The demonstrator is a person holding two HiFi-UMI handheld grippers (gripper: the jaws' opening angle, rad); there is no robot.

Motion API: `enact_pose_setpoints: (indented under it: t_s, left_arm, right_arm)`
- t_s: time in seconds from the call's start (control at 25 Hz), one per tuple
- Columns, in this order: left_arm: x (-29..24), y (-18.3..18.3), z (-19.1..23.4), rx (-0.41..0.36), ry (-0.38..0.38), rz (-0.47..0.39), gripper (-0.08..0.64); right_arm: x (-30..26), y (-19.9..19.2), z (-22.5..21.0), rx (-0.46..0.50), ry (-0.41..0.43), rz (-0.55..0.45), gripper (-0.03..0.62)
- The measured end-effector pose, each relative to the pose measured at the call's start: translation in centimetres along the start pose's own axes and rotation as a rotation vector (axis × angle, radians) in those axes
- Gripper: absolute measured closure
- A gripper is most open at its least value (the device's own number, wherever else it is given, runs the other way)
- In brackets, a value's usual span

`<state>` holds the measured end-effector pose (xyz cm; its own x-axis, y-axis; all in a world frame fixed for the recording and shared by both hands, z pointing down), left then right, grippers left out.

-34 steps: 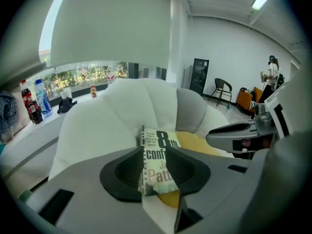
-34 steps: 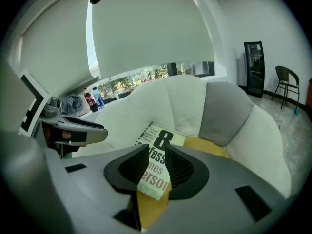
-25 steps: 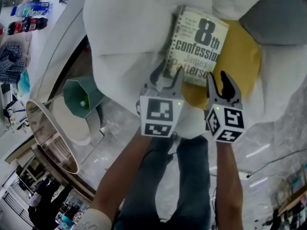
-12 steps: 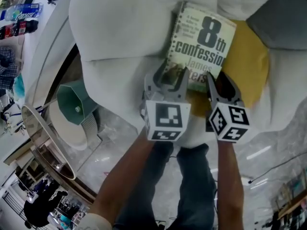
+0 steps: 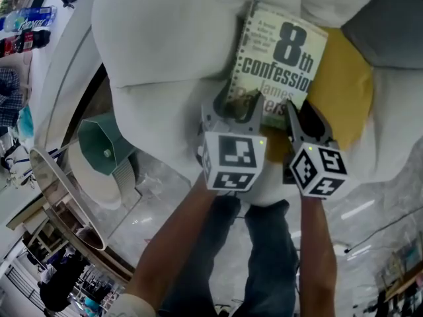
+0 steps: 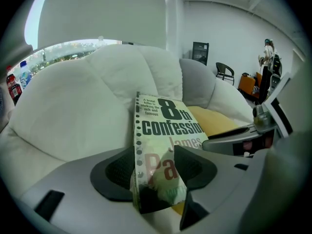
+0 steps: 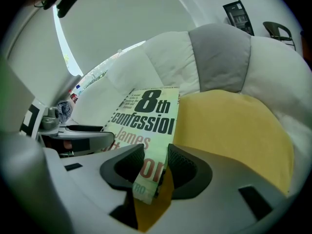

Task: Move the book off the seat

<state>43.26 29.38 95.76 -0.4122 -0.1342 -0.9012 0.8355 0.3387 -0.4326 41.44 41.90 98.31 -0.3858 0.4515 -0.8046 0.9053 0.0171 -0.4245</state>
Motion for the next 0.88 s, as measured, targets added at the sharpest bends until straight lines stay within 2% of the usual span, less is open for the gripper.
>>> enact_pose_setpoints:
  t_s: [0.24,0.44,0.64,0.88]
  left_arm:
    - [1.2,0.6,0.3,0.033,0.032,-0.035,0.314]
    - [3.7,1.7,0.5,0.062,0.033,-0.060,0.314]
    - [8.2,3.7,0.5,0.083,0.058,-0.098,0.314]
    - [15.8,7.5,3.5,0.132,0.093,-0.154,0.314]
  right_arm:
    - [0.9,0.5,0.5,-0.002,-0.030,-0.020,0.434]
    - [3.2,2.0,1.7,0.032,-0.039,-0.053,0.437]
    - [7.1,4.2,3.6,0.066,-0.032,-0.088,0.437]
    - [12.3,9.6,8.9,0.125,-0.012,-0.139,0.439]
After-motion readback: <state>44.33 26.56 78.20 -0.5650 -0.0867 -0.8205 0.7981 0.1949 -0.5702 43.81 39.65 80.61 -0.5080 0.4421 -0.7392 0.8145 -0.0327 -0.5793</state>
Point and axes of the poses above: the fingertips, and each gripper's own axes: x backward along the fingers, z to its left, y out of its top, the point moved 1 cm from there along x, backward along the fingers, and after that the axes turned 14 degrees about z, right-handed, at the moved point
